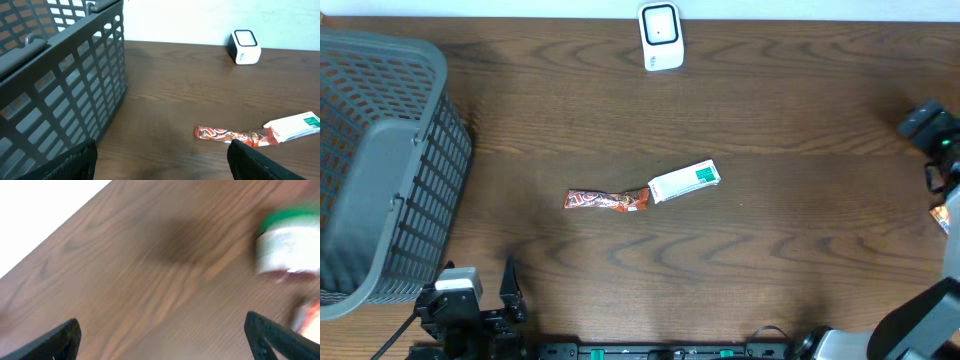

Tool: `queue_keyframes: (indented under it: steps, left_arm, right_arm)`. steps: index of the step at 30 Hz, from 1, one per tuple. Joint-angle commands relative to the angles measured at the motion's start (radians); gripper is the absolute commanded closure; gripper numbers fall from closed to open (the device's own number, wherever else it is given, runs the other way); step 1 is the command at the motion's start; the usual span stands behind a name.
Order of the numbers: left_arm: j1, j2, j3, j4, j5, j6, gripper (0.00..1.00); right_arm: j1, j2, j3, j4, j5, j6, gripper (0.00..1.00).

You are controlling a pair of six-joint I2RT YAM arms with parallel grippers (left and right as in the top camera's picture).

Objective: Scan the item barcode
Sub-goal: 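Hold the bottle at the right edge and lower it, then move the right gripper over the white-and-green Panadol box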

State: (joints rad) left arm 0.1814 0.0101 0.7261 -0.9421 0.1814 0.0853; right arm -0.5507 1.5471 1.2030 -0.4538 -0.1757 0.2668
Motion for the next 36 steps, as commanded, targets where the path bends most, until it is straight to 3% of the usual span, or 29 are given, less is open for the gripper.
queue_keyframes:
  steps: [1, 7, 11, 17, 20, 27, 36]
  left_arm:
    - [-0.003, -0.006, 0.002, -0.001, 0.006, -0.001, 0.16]
    - [-0.003, -0.006, 0.002, -0.001, 0.006, -0.001, 0.16]
    - [-0.003, -0.006, 0.002, -0.001, 0.006, -0.001, 0.16]
    - [-0.003, -0.006, 0.002, -0.001, 0.006, -0.001, 0.16]
    - [-0.003, -0.006, 0.002, -0.001, 0.006, -0.001, 0.16]
    - [-0.003, -0.006, 0.002, -0.001, 0.006, -0.001, 0.16]
    - [-0.003, -0.006, 0.002, -0.001, 0.006, -0.001, 0.16]
  right_arm:
    - [0.083, 0.011, -0.006, -0.105, -0.114, 0.081, 0.01]
    - [0.194, 0.011, -0.013, -0.127, -0.093, 0.042, 0.01]
    - [0.218, 0.011, -0.013, -0.085, 0.072, 0.023, 0.01]
    - [0.211, 0.020, -0.013, 0.153, 0.319, -0.173, 0.01]
    - [0.196, 0.042, -0.013, 0.294, 0.332, -0.250, 0.01]
    - [0.172, 0.143, -0.013, 0.509, 0.332, -0.254, 0.01]
    - [0.172, 0.271, -0.013, 0.602, 0.332, -0.254, 0.01]
